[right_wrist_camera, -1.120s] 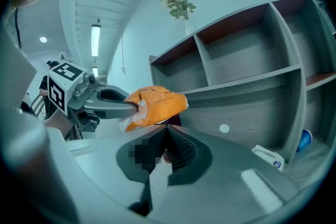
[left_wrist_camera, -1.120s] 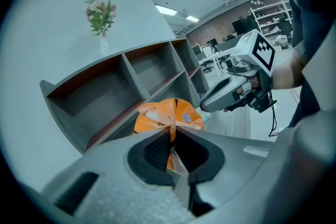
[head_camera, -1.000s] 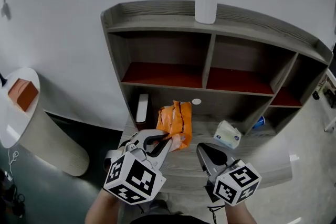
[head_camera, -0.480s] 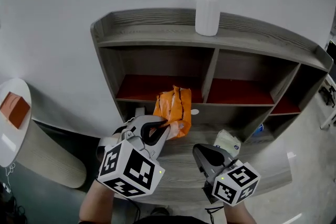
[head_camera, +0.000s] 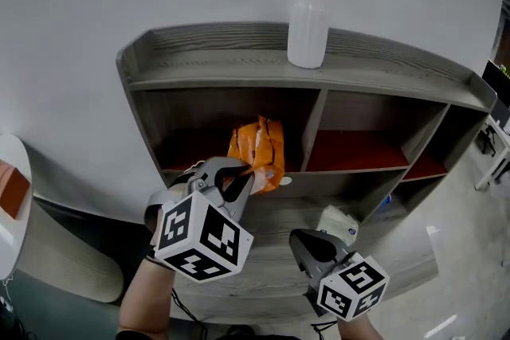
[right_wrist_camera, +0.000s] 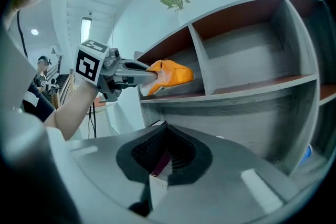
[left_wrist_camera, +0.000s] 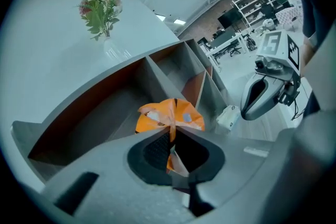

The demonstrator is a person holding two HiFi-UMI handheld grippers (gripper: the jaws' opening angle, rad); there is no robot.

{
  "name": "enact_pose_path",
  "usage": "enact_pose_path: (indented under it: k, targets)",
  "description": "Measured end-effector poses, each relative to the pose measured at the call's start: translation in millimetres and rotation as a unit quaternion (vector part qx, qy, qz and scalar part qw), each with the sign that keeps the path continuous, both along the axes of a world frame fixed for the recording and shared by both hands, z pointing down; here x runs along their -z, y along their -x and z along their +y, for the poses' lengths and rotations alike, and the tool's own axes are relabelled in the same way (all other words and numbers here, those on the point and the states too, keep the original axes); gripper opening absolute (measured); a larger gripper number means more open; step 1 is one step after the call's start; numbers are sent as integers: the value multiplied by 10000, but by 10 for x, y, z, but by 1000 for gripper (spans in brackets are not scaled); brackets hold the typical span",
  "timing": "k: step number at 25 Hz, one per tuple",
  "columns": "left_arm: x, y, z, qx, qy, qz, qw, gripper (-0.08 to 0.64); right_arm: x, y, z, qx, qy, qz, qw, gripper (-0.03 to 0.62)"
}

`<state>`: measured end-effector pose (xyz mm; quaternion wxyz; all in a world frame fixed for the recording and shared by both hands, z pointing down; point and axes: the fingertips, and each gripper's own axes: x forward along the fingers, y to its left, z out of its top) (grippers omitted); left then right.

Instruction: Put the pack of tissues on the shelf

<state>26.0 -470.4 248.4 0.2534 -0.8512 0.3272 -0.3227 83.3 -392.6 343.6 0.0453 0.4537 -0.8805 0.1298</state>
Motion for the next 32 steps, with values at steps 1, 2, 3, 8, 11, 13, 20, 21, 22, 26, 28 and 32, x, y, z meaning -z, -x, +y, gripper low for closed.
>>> enact_pose_path:
  k: [1, 2, 3, 8, 11, 13, 20, 21, 22, 26, 28, 32]
  targets:
    - [-11, -29, -42, -21, -4, -47, 10000, 8, -16, -14, -9, -34, 18, 14, 10000, 0]
    - [-25, -58, -82, -44, -3, -105, 9999, 8, -31, -27, -18, -66, 37, 24, 10000, 0]
    - [-42, -83, -120, -68, 1, -175, 9998, 8, -42, -39, -29, -96, 53, 24, 9999, 0]
    - [-97, -199, -286, -233, -38, -443, 9987, 12, -55, -80, -82, -188, 72, -52, 9998, 0]
    - [-122, -264, -372, -301, -45, -521, 9982, 15, -63, -119, -113, -253, 82, -120, 9996, 0]
    - [-154, -295, -422, -332, -21, -553, 9979, 22, -73, -149, -133, -304, 96, -149, 9994, 0]
    - [-218, -361, -548, -419, -27, -444, 9981, 61, -112, -217, -186, -411, 165, -240, 9987, 0]
    - [-220, -375, -545, -468, 9, -354, 9983, 67, -114, -216, -192, -411, 167, -243, 9987, 0]
    - [-220, -385, -542, -510, 42, -259, 9984, 71, -117, -216, -197, -412, 166, -245, 9987, 0]
    - [-216, -396, -553, -551, 32, -34, 9985, 104, -141, -230, -216, -412, 176, -263, 9987, 0]
    - [-214, -403, -561, -550, 21, 43, 9985, 124, -144, -241, -217, -408, 180, -272, 9986, 0]
    - [-211, -412, -526, -619, 97, 186, 9979, 175, -137, -258, -204, -387, 170, -279, 9987, 0]
